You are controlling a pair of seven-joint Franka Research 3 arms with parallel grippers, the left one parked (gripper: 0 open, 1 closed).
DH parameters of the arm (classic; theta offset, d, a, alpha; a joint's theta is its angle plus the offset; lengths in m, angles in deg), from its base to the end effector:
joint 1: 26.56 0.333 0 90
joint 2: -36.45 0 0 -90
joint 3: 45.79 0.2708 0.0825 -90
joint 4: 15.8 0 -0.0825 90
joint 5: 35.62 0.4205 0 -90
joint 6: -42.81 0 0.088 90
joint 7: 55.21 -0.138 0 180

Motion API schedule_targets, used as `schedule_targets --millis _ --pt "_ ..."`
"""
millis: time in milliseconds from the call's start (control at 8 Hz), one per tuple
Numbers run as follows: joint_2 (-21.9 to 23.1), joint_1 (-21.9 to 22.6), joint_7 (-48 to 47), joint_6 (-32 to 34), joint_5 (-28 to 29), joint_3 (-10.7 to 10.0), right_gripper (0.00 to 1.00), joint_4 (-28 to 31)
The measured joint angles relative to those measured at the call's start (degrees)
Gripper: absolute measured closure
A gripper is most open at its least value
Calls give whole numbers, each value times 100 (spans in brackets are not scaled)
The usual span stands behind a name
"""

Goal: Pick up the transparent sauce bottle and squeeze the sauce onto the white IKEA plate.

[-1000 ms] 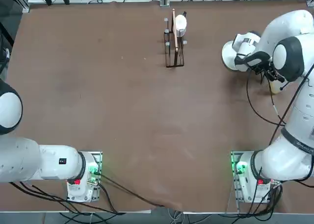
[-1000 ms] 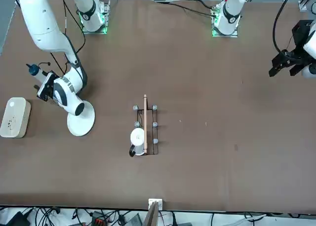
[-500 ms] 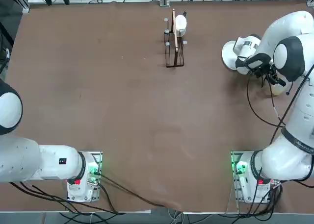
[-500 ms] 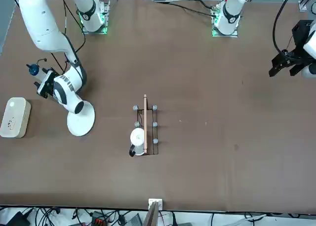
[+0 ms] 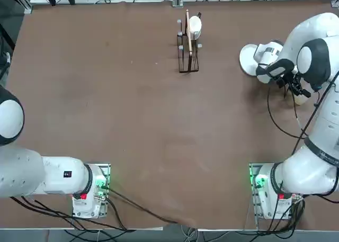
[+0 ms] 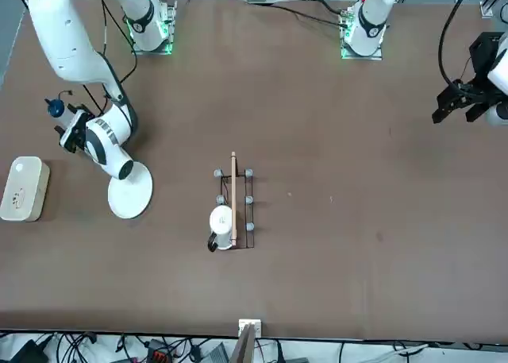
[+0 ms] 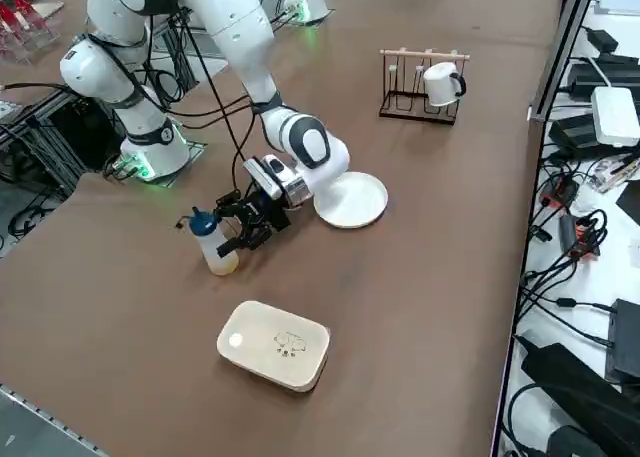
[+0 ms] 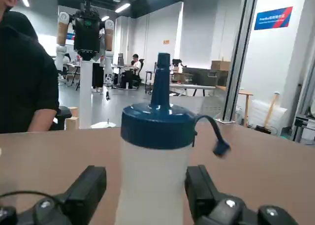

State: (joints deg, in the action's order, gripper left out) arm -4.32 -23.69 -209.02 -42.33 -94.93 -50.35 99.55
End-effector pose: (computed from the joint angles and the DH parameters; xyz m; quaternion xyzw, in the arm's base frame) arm 0.4471 -0.1446 0.0412 0.3870 -0.6265 0.3139 0.5993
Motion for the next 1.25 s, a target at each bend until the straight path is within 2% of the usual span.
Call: schedule_targets --millis 125,250,375,750,875,1125,1250 --pt "0 -40 -64 1 0 0 5 45" --pt "0 -53 -175 1 0 0 18 78" --pt "0 -49 -191 0 0 1 38 82" --pt "29 30 -192 -4 -43 21 52 74" --pt "134 69 -102 3 -91 45 52 55" --pt "790 197 723 57 -32 199 52 -22" --pt "1277 237 1431 73 229 373 52 -110"
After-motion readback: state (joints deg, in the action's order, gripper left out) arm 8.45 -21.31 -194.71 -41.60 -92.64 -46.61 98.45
